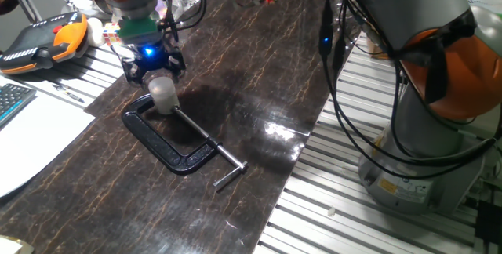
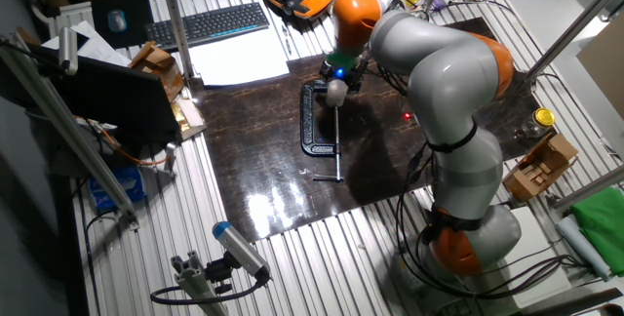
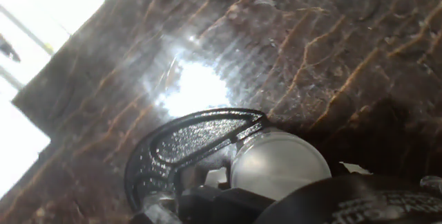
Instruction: Screw the lid onto the jar
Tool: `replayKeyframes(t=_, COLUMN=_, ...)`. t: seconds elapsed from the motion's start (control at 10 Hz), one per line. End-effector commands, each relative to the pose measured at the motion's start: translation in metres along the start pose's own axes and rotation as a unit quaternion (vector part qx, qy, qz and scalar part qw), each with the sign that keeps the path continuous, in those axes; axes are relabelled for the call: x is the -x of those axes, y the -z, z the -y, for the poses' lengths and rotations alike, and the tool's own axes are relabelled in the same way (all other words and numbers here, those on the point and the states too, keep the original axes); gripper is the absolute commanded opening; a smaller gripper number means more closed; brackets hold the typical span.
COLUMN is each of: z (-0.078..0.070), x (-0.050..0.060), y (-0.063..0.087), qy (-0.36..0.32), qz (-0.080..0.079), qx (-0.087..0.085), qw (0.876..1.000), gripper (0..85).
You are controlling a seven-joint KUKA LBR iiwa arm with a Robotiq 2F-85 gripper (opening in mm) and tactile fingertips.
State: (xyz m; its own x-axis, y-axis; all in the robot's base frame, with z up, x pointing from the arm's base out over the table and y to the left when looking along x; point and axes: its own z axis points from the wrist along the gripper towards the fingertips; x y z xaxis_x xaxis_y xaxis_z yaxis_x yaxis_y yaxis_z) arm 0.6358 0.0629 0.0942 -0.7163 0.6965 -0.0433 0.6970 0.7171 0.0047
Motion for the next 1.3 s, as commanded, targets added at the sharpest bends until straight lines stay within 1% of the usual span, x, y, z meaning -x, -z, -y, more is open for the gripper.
replayKeyframes(t=0.0, z=0.0001, x=0.0003, y=0.0003, qy=0.438, qz=-0.003, qx=0.016, qw=0.899, gripper=77.3)
replayKeyframes(t=0.2, z=0.0002, x=0.0001, y=0.0002, qy=0.449, qz=-0.003, qx=0.015, qw=0.893, gripper=77.3)
replayKeyframes(t=0.4, z=0.0003, x=-0.0002, y=0.0005, qy=0.46, qz=0.002, qx=0.013, qw=0.888, gripper=77.3)
replayKeyframes(t=0.5, z=0.0002, x=-0.0005, y=0.0003, qy=0.461, qz=0.004, qx=0.015, qw=0.887, gripper=77.3)
replayKeyframes(t=0.7, z=-0.0011, x=-0.001, y=-0.0006, qy=0.468, qz=0.008, qx=0.021, qw=0.883, gripper=80.0)
replayKeyframes(t=0.8, z=-0.0013, x=-0.0016, y=-0.0012, qy=0.467, qz=0.008, qx=0.024, qw=0.884, gripper=81.7)
replayKeyframes(t=1.0, z=-0.0017, x=-0.0024, y=-0.0012, qy=0.458, qz=0.01, qx=0.023, qw=0.889, gripper=85.0)
replayKeyframes(t=1.2, z=-0.0012, x=-0.0023, y=-0.0022, qy=0.454, qz=0.011, qx=0.021, qw=0.891, gripper=85.0)
